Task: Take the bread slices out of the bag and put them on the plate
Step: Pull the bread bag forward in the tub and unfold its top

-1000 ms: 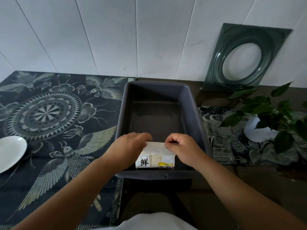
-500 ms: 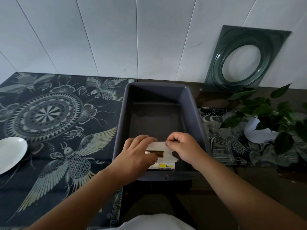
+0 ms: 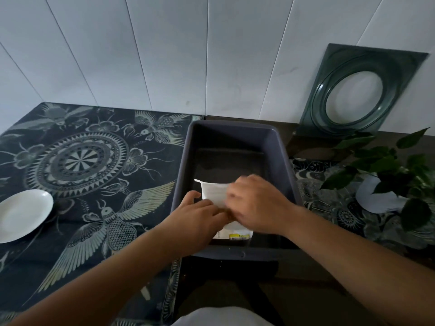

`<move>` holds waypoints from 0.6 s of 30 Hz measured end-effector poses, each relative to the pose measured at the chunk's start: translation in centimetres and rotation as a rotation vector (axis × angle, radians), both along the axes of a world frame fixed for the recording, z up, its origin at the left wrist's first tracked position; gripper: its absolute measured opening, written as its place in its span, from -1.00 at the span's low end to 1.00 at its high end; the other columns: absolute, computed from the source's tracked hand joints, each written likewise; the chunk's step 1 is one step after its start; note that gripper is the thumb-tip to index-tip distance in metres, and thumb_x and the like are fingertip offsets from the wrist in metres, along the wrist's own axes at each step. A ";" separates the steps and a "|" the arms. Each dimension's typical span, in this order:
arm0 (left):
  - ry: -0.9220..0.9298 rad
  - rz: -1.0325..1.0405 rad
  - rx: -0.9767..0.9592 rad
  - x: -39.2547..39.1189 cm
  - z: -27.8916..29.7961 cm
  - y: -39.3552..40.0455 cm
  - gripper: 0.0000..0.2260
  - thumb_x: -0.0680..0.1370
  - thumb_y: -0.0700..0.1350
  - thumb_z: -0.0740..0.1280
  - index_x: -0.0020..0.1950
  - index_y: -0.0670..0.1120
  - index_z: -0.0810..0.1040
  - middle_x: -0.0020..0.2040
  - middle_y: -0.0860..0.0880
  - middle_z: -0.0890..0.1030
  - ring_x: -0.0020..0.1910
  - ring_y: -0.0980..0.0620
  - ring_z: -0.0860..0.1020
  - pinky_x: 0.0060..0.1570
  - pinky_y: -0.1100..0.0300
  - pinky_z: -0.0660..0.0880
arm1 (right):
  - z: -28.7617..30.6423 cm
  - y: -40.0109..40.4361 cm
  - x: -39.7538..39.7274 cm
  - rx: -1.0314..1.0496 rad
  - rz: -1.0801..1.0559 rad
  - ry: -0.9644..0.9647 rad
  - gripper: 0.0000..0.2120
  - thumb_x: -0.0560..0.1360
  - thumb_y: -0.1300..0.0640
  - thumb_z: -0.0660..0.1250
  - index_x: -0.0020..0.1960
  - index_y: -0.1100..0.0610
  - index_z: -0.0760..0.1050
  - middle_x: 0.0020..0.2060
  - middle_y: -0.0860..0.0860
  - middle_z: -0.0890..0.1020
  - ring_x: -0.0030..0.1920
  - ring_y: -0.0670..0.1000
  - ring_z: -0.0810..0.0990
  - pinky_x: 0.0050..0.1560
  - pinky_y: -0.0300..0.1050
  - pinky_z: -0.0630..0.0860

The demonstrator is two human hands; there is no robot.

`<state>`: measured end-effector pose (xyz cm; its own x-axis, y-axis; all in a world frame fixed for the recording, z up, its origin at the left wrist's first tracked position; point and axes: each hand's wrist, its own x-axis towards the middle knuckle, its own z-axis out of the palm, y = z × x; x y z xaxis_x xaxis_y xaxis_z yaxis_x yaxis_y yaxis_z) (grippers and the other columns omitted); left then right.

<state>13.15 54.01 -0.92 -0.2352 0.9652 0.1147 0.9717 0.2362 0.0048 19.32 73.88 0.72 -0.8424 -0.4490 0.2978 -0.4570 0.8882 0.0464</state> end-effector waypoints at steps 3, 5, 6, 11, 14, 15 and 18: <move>0.070 -0.104 -0.128 -0.7 0.4 0.5 -0.70 0.46 -0.06 0.34 0.19 0.06 0.46 0.04 0.04 0.62 0.04 -0.06 0.55 0.17 -0.14 0.33 | 0.8 0.1 0.6 0.158 0.093 -0.239 -0.85 0.51 0.04 0.27 -0.12 0.06 0.57 -0.15 0.00 0.63 -0.11 0.07 0.56 -0.06 0.05 0.46; 0.076 -0.101 -0.209 -1.1 0.6 0.9 -0.63 0.46 0.06 0.36 0.24 0.08 0.41 0.07 0.04 0.64 0.03 -0.07 0.55 0.13 -0.10 0.33 | 1.2 0.8 0.5 0.270 0.051 -0.411 -0.70 0.55 -0.14 0.15 0.04 -0.03 0.59 0.02 -0.05 0.64 0.07 0.02 0.55 0.15 0.10 0.39; 0.083 -0.085 -0.238 -1.3 0.7 1.2 -0.63 0.46 0.10 0.36 0.23 0.08 0.41 0.04 0.04 0.65 0.00 -0.08 0.55 0.09 -0.07 0.32 | 1.3 1.2 0.4 0.321 0.038 -0.457 -0.62 0.54 -0.22 0.09 0.11 -0.07 0.58 0.07 -0.08 0.63 0.12 0.00 0.53 0.21 0.12 0.33; 0.206 -0.129 -0.423 -2.8 1.8 1.8 -0.63 0.48 0.22 0.27 0.15 0.04 0.57 0.07 0.04 0.62 0.18 -0.06 0.45 0.15 -0.10 0.20 | 1.9 1.4 0.5 0.489 0.049 -0.479 -0.46 0.47 -0.38 0.06 0.04 -0.06 0.63 0.02 -0.06 0.62 0.05 0.00 0.49 0.06 0.08 0.25; 0.184 -0.101 -0.509 -3.5 2.0 0.5 -0.57 0.45 0.27 0.26 0.22 0.10 0.55 0.08 0.02 0.65 0.38 -0.09 0.34 0.31 -0.20 0.01 | 2.5 2.2 1.1 0.548 -0.038 -0.547 -0.48 0.47 -0.38 0.08 -0.04 -0.03 0.62 -0.13 -0.09 0.59 0.08 0.00 0.48 0.11 0.12 0.23; 0.130 -0.061 -0.540 -3.6 2.1 0.0 -0.54 0.45 0.28 0.26 0.28 0.13 0.50 0.12 0.01 0.65 0.43 -0.09 0.29 0.36 -0.24 -0.08 | 2.6 2.5 1.4 0.545 -0.075 -0.600 -0.50 0.47 -0.37 0.09 -0.03 -0.02 0.60 -0.15 -0.09 0.58 0.10 0.01 0.49 0.13 0.14 0.22; 0.022 -0.004 -0.563 -3.3 2.0 -0.9 -0.44 0.43 0.30 0.26 0.39 0.16 0.35 0.25 -0.01 0.60 0.54 -0.08 0.12 0.36 -0.30 -0.35 | 2.8 3.0 2.3 0.525 -0.091 -0.693 -0.50 0.47 -0.37 0.13 0.05 -0.01 0.58 -0.03 -0.06 0.64 0.24 0.01 0.45 0.21 0.18 0.19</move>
